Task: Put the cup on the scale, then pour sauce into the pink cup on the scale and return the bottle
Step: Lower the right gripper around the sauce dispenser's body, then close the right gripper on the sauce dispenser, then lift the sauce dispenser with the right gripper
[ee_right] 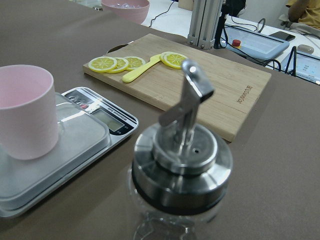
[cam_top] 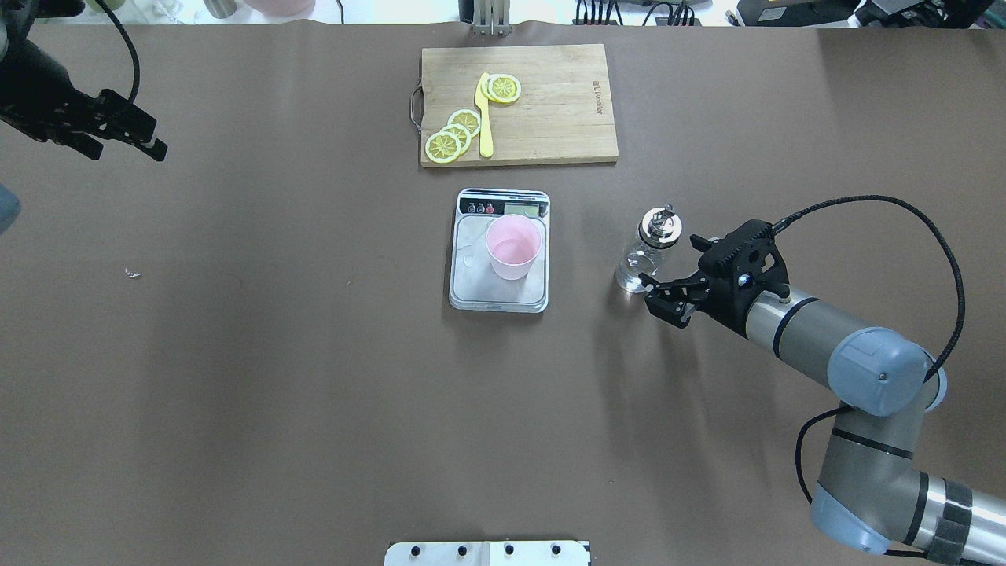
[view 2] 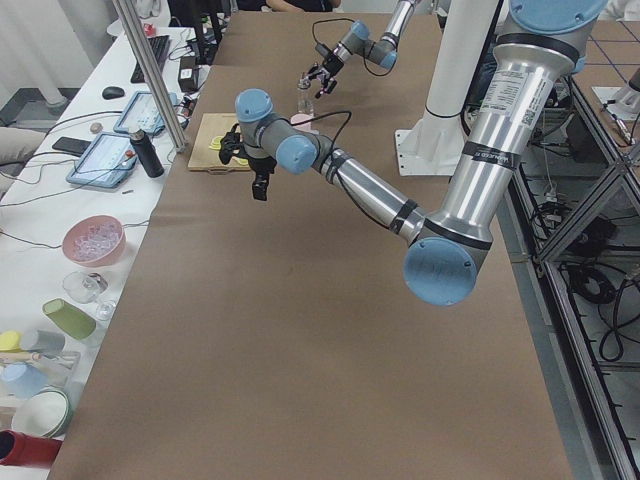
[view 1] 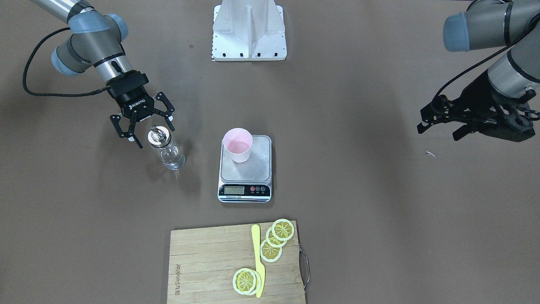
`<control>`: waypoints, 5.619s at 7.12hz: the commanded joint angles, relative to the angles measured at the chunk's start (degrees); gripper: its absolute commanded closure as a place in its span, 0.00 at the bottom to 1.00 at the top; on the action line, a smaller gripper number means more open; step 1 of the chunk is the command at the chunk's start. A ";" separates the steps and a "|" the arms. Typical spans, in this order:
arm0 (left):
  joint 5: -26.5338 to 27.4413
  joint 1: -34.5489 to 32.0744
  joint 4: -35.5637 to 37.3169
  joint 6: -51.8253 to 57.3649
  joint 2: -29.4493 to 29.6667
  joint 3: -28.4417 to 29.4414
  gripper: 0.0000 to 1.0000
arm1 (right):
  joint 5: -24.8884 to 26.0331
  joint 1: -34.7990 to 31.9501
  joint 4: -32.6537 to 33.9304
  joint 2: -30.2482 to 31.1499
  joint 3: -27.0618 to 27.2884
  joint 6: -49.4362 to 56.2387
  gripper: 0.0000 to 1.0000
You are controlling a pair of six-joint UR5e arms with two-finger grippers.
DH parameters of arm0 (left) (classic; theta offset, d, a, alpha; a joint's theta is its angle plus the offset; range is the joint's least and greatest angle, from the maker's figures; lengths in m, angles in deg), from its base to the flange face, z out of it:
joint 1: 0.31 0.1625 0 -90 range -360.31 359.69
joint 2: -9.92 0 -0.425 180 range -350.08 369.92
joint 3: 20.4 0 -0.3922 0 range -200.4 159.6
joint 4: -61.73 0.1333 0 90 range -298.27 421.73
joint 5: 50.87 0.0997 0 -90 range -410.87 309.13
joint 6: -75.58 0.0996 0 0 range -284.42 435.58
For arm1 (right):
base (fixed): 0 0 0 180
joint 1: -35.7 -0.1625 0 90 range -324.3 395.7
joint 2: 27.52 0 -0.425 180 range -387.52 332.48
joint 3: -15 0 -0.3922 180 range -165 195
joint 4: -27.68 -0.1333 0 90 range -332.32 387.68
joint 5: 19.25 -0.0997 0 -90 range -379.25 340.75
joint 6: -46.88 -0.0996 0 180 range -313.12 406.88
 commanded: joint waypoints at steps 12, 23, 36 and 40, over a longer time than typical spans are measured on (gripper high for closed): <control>0.04 -0.01 0.00 0.00 0.00 0.35 0.01 | 1.47 0.18 -0.32 -4.96 -6.76 -1.94 0.06; 0.04 -0.01 0.00 0.00 -0.09 0.27 0.01 | 2.17 0.71 -11.22 -7.08 -13.80 -1.85 0.10; 0.39 -0.09 0.00 1.49 -0.09 0.62 0.01 | 2.52 -1.30 -12.45 -8.66 -13.72 -1.77 0.72; 0.30 -2.10 1.83 11.54 -2.18 0.97 0.01 | -0.79 -6.03 -3.89 -5.77 -6.54 -0.54 0.78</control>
